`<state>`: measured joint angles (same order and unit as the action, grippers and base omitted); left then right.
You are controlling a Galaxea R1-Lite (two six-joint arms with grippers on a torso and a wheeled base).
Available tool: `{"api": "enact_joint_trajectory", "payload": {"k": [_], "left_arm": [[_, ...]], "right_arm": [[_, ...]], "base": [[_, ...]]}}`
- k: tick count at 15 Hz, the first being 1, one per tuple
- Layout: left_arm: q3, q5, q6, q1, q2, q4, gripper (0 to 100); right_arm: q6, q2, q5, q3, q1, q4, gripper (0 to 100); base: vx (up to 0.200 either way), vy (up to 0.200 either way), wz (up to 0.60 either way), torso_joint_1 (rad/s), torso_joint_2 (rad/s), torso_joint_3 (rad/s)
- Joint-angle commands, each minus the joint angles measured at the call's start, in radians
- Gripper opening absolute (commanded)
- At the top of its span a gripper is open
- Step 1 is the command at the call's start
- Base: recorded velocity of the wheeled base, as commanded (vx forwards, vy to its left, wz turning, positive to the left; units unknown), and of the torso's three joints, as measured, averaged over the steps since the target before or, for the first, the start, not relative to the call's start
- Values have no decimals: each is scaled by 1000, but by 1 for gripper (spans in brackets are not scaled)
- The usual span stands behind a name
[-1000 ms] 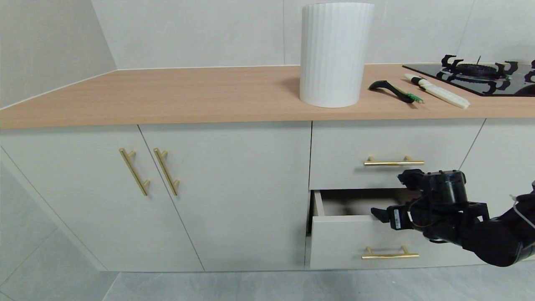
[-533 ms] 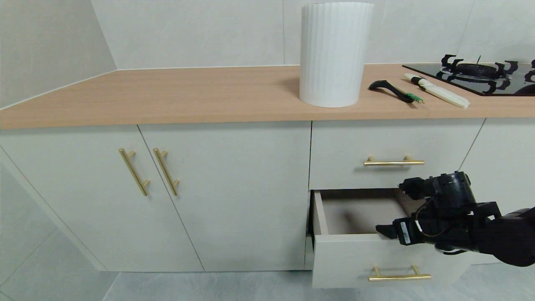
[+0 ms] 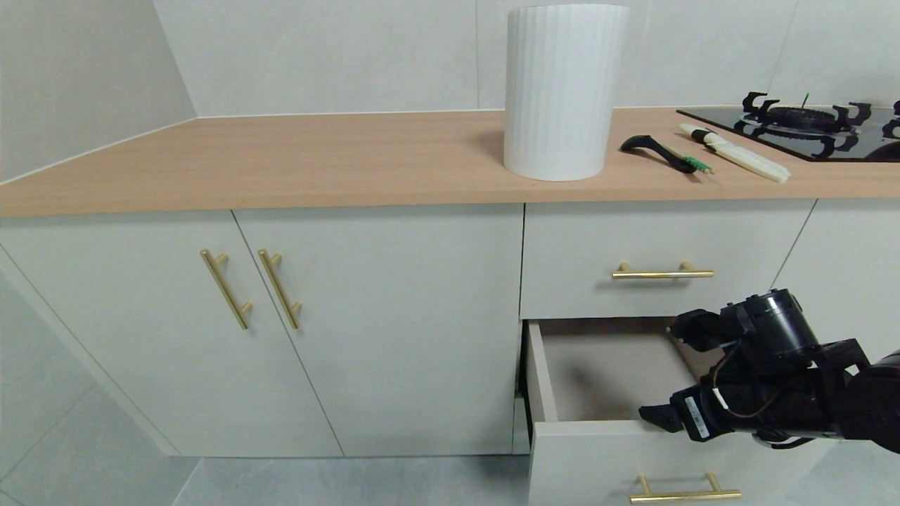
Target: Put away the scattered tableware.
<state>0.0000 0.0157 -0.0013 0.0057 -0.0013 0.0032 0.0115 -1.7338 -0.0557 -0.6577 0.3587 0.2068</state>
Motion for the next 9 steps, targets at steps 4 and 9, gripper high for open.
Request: {"api": "enact_joint_trajectory", "payload": {"k": [4,9], "left_arm": [[0,0,0,0,1,0,100],[0,1,0,0,1,0,100]], "right_arm": [[53,60,1,0,29,-112,100],[93,112,-1,-3,65,-260,100]], "base": [[0,0,0,0,0,0],[0,0,0,0,0,0]]}}
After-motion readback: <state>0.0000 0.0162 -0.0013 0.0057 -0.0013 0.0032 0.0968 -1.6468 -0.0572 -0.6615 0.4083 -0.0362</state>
